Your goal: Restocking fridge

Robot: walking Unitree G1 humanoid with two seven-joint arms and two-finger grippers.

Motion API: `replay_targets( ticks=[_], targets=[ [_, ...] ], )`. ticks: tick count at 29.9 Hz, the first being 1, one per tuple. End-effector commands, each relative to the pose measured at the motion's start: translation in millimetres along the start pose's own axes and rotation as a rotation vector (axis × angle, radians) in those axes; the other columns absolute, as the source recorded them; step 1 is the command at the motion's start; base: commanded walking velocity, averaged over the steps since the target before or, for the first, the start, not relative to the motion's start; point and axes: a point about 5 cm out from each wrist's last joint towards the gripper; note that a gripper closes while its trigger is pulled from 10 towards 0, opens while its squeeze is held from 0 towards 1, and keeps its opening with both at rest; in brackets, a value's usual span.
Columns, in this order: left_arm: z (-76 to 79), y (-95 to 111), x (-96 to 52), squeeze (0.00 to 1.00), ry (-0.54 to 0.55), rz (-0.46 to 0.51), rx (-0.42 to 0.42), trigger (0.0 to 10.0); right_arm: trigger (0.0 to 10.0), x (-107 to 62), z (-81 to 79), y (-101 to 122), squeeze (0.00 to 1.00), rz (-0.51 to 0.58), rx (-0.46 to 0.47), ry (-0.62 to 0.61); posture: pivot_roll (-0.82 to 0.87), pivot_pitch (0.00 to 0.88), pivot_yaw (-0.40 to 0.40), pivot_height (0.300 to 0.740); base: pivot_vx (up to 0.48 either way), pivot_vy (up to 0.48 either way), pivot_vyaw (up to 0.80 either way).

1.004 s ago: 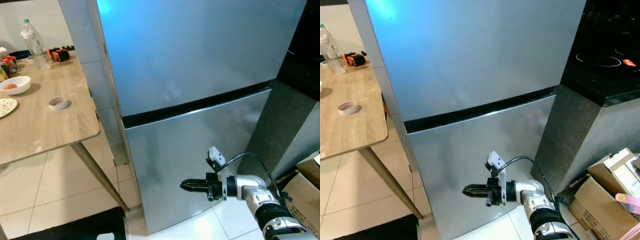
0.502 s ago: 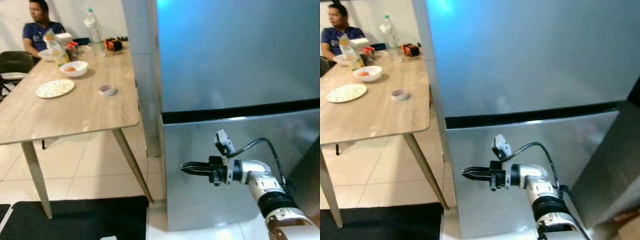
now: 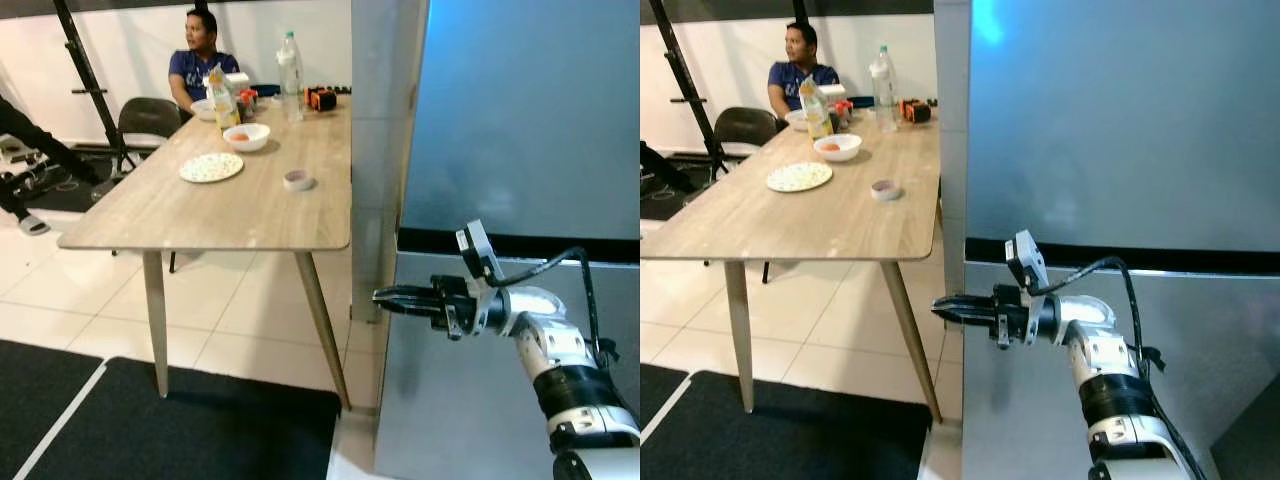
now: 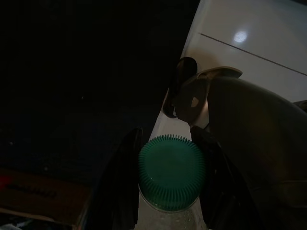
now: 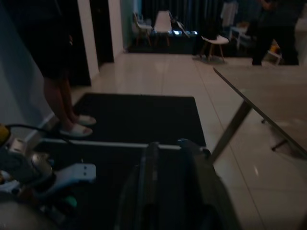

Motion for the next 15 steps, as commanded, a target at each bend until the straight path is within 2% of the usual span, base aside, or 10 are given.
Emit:
replay_targets(
  ticks=[1, 3, 4, 6, 8, 15],
  targets=[
    [0.7, -2.0, 0.0, 0.0, -0.006, -0.015, 0.008, 10.0, 10.0, -0.2, -1.4, 1.7, 1.0, -0.048, -0.02, 0.011, -0.09, 0.0, 0.002, 0.74, 0.0, 0.0, 0.0],
    [0.6, -1.9, 0.0, 0.0, -0.007, -0.015, 0.008, 10.0, 10.0, -2.5, -0.9, 4.1, 1.0, -0.061, -0.035, 0.004, -0.09, 0.0, 0.002, 0.74, 0.0, 0.0, 0.0],
    [0.6, -2.2, -0.1, 0.0, -0.009, -0.015, 0.009, 10.0, 10.0, -9.8, 0.2, 9.7, 1.0, -0.123, -0.081, -0.018, -0.09, 0.0, 0.001, 0.74, 0.0, 0.0, 0.0],
    [0.5, -2.3, -0.1, 0.0, -0.01, -0.015, 0.009, 10.0, 10.0, -13.0, 0.9, 11.8, 1.0, -0.151, -0.099, -0.028, -0.09, 0.0, 0.001, 0.74, 0.0, 0.0, 0.0],
    [0.3, -2.6, -0.2, 0.0, -0.01, -0.016, 0.009, 10.0, 10.0, -23.7, 2.9, 20.3, 1.0, -0.216, -0.148, -0.062, -0.09, 0.0, 0.001, 0.74, 0.0, 0.0, 0.0],
    [0.6, -3.0, -0.2, 0.0, -0.013, -0.016, 0.008, 10.0, 10.0, -41.3, 0.0, 31.3, 1.0, -0.333, -0.209, -0.084, -0.09, 0.0, 0.0, 0.74, 0.0, 0.0, 0.0]
  ],
)
Point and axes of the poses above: a point about 5 cm out from each wrist's last joint towards the gripper, its own x axis pointing out of the wrist towards the gripper, its own y axis along the axis of the wrist's last joint, z = x × y, and after that the axes turned 1 degree about x, right-handed
